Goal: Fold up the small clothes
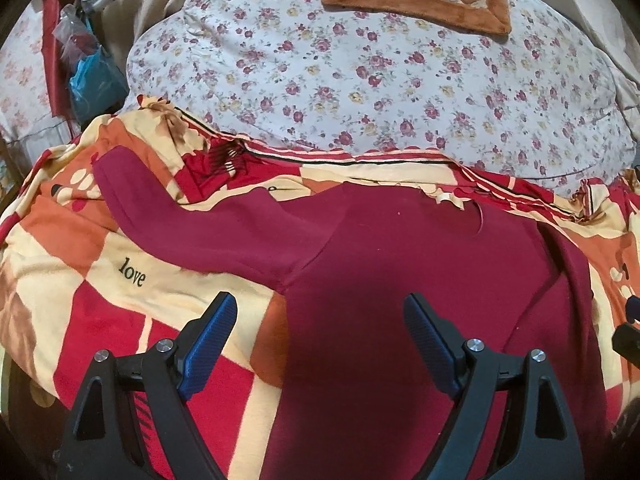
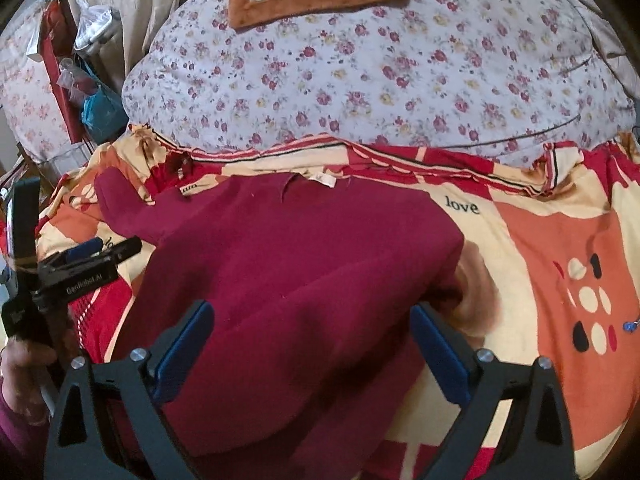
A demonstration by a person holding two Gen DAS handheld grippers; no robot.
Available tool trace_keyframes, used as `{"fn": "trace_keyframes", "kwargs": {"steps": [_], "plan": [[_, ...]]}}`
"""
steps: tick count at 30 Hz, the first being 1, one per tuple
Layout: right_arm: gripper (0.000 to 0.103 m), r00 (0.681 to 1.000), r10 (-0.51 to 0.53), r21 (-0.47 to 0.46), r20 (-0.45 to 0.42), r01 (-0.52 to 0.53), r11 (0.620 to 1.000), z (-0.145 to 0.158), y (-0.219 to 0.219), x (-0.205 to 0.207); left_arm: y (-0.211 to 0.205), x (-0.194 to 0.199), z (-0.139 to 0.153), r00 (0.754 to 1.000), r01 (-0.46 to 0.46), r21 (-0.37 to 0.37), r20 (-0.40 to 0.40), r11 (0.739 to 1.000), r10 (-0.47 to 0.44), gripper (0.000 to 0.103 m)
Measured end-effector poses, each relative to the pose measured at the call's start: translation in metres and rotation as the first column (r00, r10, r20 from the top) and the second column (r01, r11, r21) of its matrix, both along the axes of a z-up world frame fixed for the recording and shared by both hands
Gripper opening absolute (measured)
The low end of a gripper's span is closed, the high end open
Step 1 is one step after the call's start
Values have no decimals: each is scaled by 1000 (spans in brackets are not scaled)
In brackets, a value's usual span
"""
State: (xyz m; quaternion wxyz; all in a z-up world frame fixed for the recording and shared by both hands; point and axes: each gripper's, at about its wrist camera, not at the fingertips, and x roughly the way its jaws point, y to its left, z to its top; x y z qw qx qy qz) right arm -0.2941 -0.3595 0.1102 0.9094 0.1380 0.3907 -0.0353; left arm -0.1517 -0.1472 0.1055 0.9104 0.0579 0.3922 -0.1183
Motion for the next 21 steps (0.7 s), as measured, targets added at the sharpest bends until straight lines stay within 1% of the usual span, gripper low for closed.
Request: {"fn": "trace_keyframes", "kwargs": {"steps": [5,9,21], "plan": [[100,1000,8,18,-5,-8,1000,-1,3,6,-3,1,0,1000,3,10,4,1000,-3,68],[100,1000,6,-14,2,-6,1000,0,10,12,-3,2,-2,1000,3,3,-6,1000,-3,68],[100,1000,-10,-64,1,10,998,-3,24,29,-4,6,-7,1000,2,4,-21,1000,-2,68]]}}
